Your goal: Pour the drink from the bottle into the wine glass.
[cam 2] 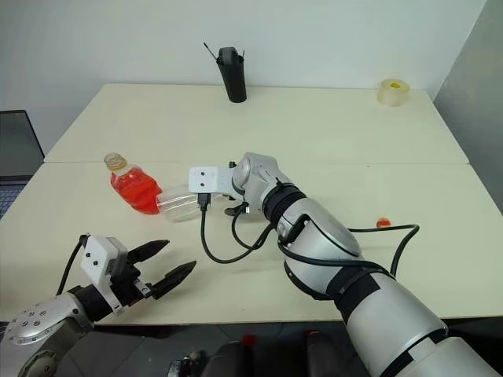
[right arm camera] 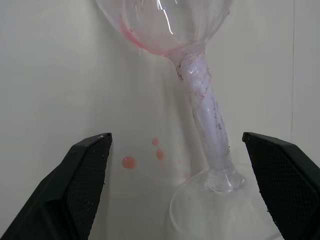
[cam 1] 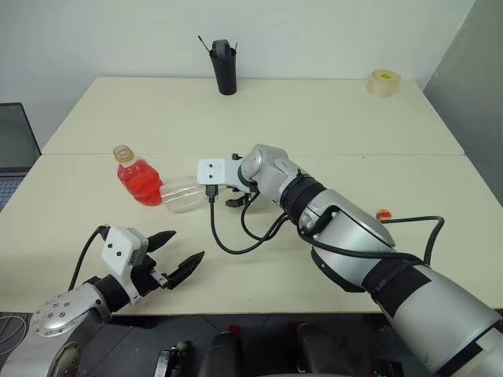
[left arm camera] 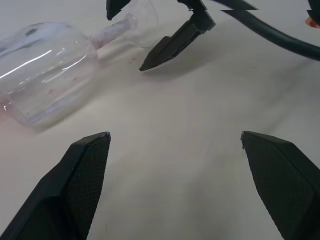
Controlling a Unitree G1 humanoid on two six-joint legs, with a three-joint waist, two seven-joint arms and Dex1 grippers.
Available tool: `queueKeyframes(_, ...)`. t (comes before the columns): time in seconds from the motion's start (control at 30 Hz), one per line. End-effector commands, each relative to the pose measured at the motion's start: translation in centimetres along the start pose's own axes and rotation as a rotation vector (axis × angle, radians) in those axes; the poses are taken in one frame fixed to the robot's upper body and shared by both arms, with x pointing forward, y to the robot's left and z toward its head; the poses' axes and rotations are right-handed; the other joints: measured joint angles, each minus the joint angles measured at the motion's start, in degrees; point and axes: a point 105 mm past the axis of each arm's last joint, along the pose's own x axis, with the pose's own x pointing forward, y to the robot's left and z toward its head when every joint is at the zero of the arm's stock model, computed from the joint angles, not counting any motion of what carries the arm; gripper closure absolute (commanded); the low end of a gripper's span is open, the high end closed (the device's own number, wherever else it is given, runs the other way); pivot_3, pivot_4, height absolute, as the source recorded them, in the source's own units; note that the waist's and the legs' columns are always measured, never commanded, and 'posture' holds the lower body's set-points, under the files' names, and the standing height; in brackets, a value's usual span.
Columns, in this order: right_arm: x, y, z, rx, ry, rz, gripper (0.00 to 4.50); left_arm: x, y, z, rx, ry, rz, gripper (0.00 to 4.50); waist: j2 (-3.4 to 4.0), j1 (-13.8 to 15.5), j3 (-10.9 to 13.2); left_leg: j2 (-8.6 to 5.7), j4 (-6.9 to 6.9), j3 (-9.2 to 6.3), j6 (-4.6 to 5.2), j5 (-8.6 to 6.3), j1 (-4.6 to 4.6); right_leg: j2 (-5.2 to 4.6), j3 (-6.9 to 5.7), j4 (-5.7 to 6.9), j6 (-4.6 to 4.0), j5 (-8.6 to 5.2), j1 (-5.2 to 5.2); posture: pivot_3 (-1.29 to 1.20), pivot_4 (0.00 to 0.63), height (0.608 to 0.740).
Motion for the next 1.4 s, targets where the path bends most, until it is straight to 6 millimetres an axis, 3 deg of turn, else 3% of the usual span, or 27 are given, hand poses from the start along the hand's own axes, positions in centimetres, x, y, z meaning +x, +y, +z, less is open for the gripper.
queueKeyframes(0.03,0.8,1.1,0.2,-0.016,0.015,0.009,0.20,0.2,-0.6,0.8,0.013,-0.031,-0.012,0.00,0.00,-0.01,0.00,0.00,0.00,0.00,0.00,0.00,0.00,0.00,0.00,0.00,0.00,0.00,0.00,0.00,0.150,0.740)
queueKeyframes(0.1,1.1,1.2,-0.1,-0.027,0.029,-0.008,0.57,0.2,-0.7,0.8,0.012,-0.033,-0.010,0.00,0.00,0.00,0.00,-0.01,0.00,0.00,0.00,0.00,-0.01,0.00,0.00,0.00,0.00,0.00,0.00,0.00,0.150,0.740)
queueKeyframes(0.3,1.1,1.4,-1.1,-0.085,0.069,0.017,2.57,0.2,-0.6,0.6,0.009,-0.032,0.001,0.00,-0.01,-0.01,-0.01,-0.01,0.00,0.00,0.00,0.00,0.00,0.00,-0.01,0.00,0.00,0.00,0.00,0.00,0.150,0.740)
queueKeyframes(0.37,0.7,0.9,-2.0,-0.144,0.103,0.026,3.38,0.2,-0.4,0.5,0.011,-0.030,0.007,0.00,0.00,-0.01,0.00,-0.01,0.00,0.00,0.00,0.00,0.00,0.00,-0.01,0.00,0.00,0.00,0.01,0.00,0.150,0.740)
queueKeyframes(0.47,-0.1,0.7,-3.4,-0.207,0.144,0.087,4.19,0.1,-0.1,0.5,0.015,-0.028,0.012,0.00,-0.02,0.06,-0.01,-0.01,0.00,0.00,0.00,0.00,0.05,0.00,-0.02,-0.01,0.00,0.00,0.06,0.00,0.150,0.740)
queueKeyframes(0.63,-1.4,-0.2,-4.7,-0.210,0.142,0.119,4.17,0.6,0.3,0.7,0.026,-0.029,-0.004,0.00,-0.01,0.59,-0.01,-0.06,0.03,-0.05,0.00,0.00,0.04,-0.01,-0.08,-0.05,0.01,0.00,0.12,0.00,0.150,0.740)
queueKeyframes(0.77,-2.5,-1.6,-3.8,-0.139,0.011,0.067,4.17,1.2,0.5,0.9,0.037,-0.032,-0.028,0.00,0.00,0.54,0.00,-0.05,0.04,-0.03,0.00,0.00,0.04,-0.01,-0.07,-0.03,0.01,0.00,0.11,0.00,0.150,0.740)
queueKeyframes(0.9,-4.4,-2.4,-1.2,0.020,-0.316,0.059,4.17,1.5,0.8,1.2,0.049,-0.036,-0.047,0.00,0.00,-0.02,0.00,-0.01,0.03,-0.02,0.00,0.00,0.01,0.01,-0.06,-0.02,0.01,0.00,0.08,0.00,0.150,0.740)
queueKeyframes(0.97,-5.9,-2.7,0.6,0.120,-0.568,0.044,4.17,1.6,1.0,1.5,0.054,-0.039,-0.058,0.00,-0.01,-0.29,0.00,0.04,0.01,0.00,0.00,0.00,0.03,0.05,-0.03,0.01,0.00,0.00,0.06,0.00,0.150,0.740)
queueKeyframes(1.07,-7.3,-3.9,1.0,0.353,-0.795,-0.041,4.17,1.9,1.1,1.8,0.060,-0.041,-0.076,0.00,0.00,-0.32,0.00,0.08,0.01,-0.01,0.00,0.00,0.03,0.07,0.00,0.04,0.00,0.00,0.07,0.00,0.150,0.740)
queueKeyframes(1.2,-7.0,-3.7,0.5,0.576,-0.916,-0.117,4.17,2.3,1.3,2.1,0.070,-0.040,-0.100,0.00,-0.02,-0.03,-0.01,0.05,0.05,-0.07,0.00,0.00,0.03,0.04,-0.03,0.04,0.00,0.01,0.11,0.00,0.150,0.740)
queueKeyframes(1.4,-3.9,-0.5,-1.0,0.756,-0.949,-0.327,4.17,3.1,1.5,2.9,0.098,-0.044,-0.139,0.00,-0.01,-0.01,0.00,0.03,0.04,-0.03,-0.01,0.01,0.01,0.03,-0.01,0.04,0.01,0.01,0.10,0.00,0.150,0.740)
